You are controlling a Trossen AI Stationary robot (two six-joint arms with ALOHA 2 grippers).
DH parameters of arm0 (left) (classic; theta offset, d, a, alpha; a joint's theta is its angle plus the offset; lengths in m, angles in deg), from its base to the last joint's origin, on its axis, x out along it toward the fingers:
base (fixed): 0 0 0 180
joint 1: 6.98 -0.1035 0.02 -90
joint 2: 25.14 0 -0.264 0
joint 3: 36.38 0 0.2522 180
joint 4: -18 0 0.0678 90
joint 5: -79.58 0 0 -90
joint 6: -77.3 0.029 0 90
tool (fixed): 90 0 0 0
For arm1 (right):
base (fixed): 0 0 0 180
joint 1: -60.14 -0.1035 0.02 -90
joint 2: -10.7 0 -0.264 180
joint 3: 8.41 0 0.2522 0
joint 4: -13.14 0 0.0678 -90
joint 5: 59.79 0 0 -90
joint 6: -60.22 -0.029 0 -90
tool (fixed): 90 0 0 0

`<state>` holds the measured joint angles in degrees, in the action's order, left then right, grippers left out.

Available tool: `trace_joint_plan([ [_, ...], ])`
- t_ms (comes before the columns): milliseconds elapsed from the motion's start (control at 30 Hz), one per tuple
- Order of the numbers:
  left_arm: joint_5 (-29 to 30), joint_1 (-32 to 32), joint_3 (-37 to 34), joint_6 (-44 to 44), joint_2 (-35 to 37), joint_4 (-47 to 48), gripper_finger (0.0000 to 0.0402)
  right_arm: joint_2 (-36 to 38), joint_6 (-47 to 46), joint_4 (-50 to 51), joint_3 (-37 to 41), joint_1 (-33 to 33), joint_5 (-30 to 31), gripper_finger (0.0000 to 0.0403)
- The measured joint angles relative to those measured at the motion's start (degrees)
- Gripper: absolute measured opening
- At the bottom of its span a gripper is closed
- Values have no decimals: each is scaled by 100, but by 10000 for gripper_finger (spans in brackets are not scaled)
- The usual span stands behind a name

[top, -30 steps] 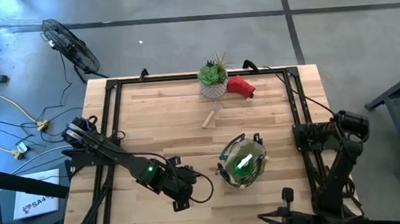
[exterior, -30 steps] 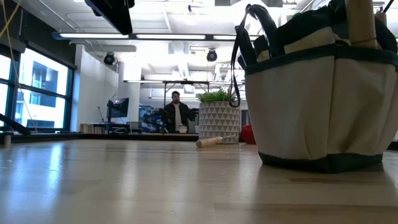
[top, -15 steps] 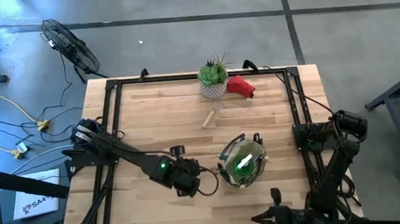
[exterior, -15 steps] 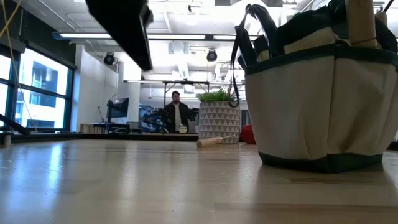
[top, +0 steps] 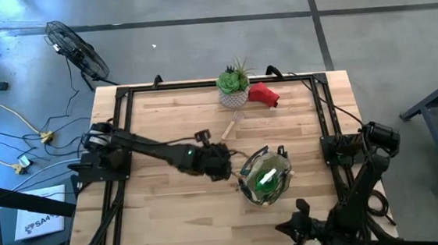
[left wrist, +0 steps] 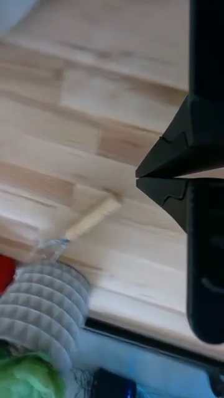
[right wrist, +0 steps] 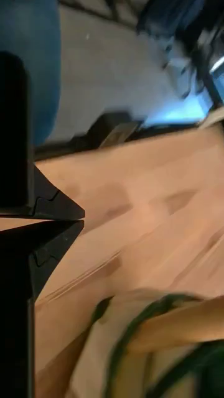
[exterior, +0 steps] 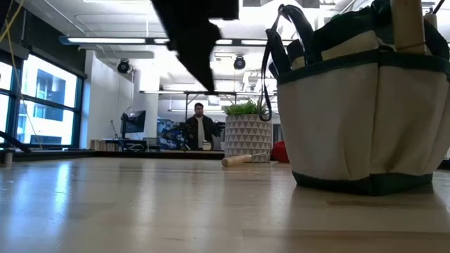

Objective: Pick & Place Garden tools in Gardening bag
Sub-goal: Adjust the gardening bag

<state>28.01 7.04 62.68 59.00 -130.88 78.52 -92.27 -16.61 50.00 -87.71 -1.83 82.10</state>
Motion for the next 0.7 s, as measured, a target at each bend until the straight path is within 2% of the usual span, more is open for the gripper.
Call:
trace_joint_plan([
  [167,-643,-551,-2,502,-494,-793,1,-294,-442,267,0,240,-584,3],
  [400,-1420,-1081,-12,652,-1207,-1373,0,-346,-485,645,-4,487,-465,3],
  [500,-1895,-1155,6,651,-1367,-1818,0,-346,-800,1285,-4,662,-833,3],
  [700,-2168,-1091,-1,778,-1449,-2199,0,-353,-1769,2579,-2,810,-1219,3],
])
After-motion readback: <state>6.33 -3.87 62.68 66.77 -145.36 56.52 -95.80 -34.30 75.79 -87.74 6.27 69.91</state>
